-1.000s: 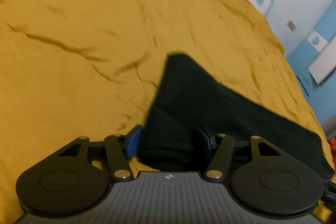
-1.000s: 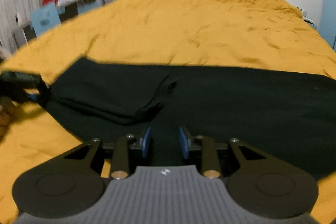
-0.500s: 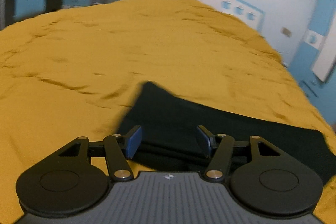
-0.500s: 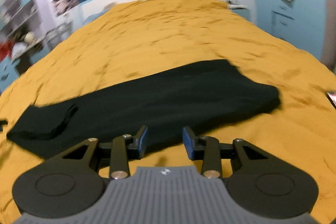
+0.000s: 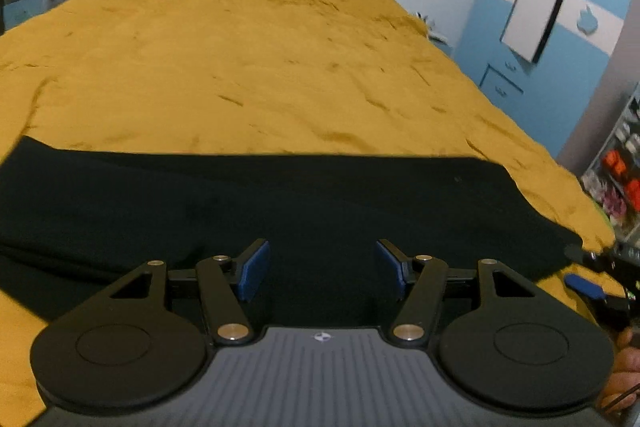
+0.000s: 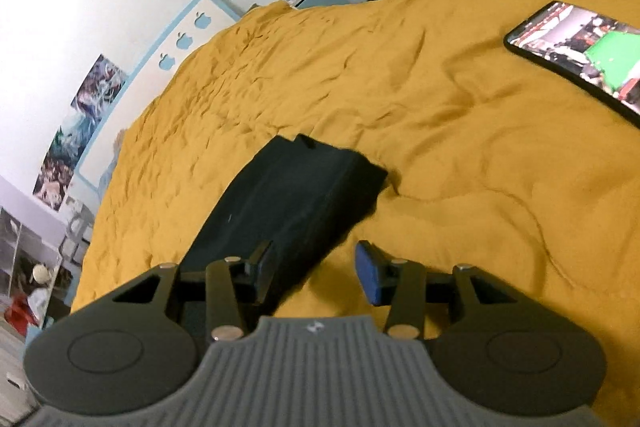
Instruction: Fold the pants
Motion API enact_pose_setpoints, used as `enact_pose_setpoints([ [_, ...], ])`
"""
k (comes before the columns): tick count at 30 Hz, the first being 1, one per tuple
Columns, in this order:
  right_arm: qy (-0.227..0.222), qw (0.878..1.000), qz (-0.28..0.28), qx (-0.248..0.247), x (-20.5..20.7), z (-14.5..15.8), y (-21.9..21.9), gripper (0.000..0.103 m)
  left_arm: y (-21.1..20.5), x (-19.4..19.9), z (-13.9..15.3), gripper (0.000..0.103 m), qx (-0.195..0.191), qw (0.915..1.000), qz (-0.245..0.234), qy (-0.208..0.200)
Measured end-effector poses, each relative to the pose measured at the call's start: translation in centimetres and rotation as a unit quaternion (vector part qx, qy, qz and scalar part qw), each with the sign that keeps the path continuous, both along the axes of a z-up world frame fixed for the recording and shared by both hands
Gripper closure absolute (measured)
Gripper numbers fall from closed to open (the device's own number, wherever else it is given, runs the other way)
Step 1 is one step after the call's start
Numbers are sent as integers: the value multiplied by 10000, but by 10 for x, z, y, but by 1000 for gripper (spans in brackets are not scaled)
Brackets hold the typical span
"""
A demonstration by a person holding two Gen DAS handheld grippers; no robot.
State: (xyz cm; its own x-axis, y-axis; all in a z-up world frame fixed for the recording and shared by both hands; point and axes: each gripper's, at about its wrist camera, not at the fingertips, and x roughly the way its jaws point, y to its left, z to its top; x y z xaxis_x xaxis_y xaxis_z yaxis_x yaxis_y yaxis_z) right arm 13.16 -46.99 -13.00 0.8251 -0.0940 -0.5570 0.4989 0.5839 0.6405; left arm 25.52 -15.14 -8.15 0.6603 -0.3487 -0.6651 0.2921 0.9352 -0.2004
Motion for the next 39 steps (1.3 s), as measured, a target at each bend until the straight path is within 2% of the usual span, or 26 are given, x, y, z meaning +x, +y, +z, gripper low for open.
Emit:
enact_pose_setpoints([
  [4, -75, 9999, -54, 106, 14, -5, -9, 57, -29, 0, -12, 33, 115, 9998, -45, 147],
  [7, -89, 9999, -41, 59, 26, -12, -11, 58, -44, -1, -19, 33, 288, 9994, -147, 159],
  [10, -113, 9999, -47, 38, 29, -19, -11, 66, -56, 0, -39, 32, 608, 9963, -290, 535],
  [13, -212, 9997, -40, 90, 25, -23, -13, 77, -64, -6, -50, 31, 908, 9944, -359, 403],
  [15, -264, 9996, -4, 107, 26, -23, -14, 81, -65, -6, -51, 31, 941, 9940, -373, 404],
  [17, -278, 9996, 24, 70, 25, -22, -14, 83, -59, -5, -47, 31, 779, 9953, -379, 442],
  [19, -283, 9996, 61, -15, 26, -18, -12, 85, -46, -6, -37, 33, 428, 9975, -340, 444],
  [21, -298, 9995, 81, -92, 25, -13, -11, 86, -25, -6, -30, 33, 73, 9989, -171, 424],
  [23, -312, 9993, 87, -176, 26, -8, -9, 88, -7, -7, -26, 33, -127, 9991, 28, 404],
  [26, -395, 9987, 68, -322, 27, 5, -1, 91, 19, -8, -29, 33, -417, 9977, 290, 455],
  [29, -542, 9950, 212, -813, 33, 27, 18, 93, 35, -6, -42, 33, -712, 9943, 406, 686],
  [31, -690, 9885, 458, -1264, 40, 46, 38, 93, 35, -7, -46, 33, -741, 9942, 352, 690],
  [34, -996, 9683, 999, -2059, 50, 76, 81, 93, 38, -6, -45, 33, -860, 9933, 346, 694],
  [36, -1217, 9426, 1544, -2699, 56, 91, 118, 94, 50, -8, -41, 33, -1225, 9886, 461, 745],
  [39, -1329, 8916, 2390, -3609, 67, 97, 177, 94, 75, -10, -33, 33, -1760, 9795, 644, 733],
])
